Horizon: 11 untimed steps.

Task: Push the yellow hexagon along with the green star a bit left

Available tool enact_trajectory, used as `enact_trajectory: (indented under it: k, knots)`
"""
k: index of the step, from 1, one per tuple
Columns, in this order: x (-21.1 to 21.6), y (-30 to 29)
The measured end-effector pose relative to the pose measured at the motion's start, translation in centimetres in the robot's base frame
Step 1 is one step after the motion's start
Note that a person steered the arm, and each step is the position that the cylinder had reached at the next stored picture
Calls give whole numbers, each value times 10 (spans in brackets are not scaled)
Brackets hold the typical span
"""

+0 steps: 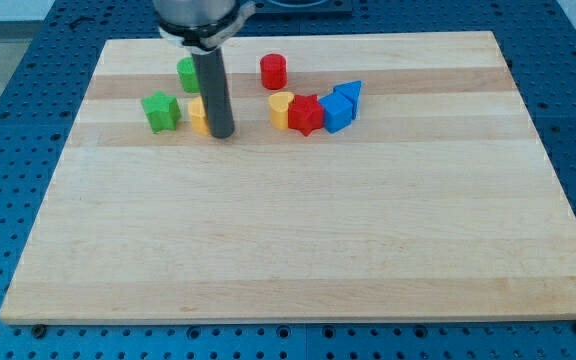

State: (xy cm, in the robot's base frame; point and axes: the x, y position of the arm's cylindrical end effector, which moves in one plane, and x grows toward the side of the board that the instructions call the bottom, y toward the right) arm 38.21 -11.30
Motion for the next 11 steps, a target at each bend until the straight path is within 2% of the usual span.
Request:
enact_trajectory:
  k: [2,4,8,11]
  knots:
    - [-5,-17]
    - [-10,17]
    - [-58,16]
    - [-49,1]
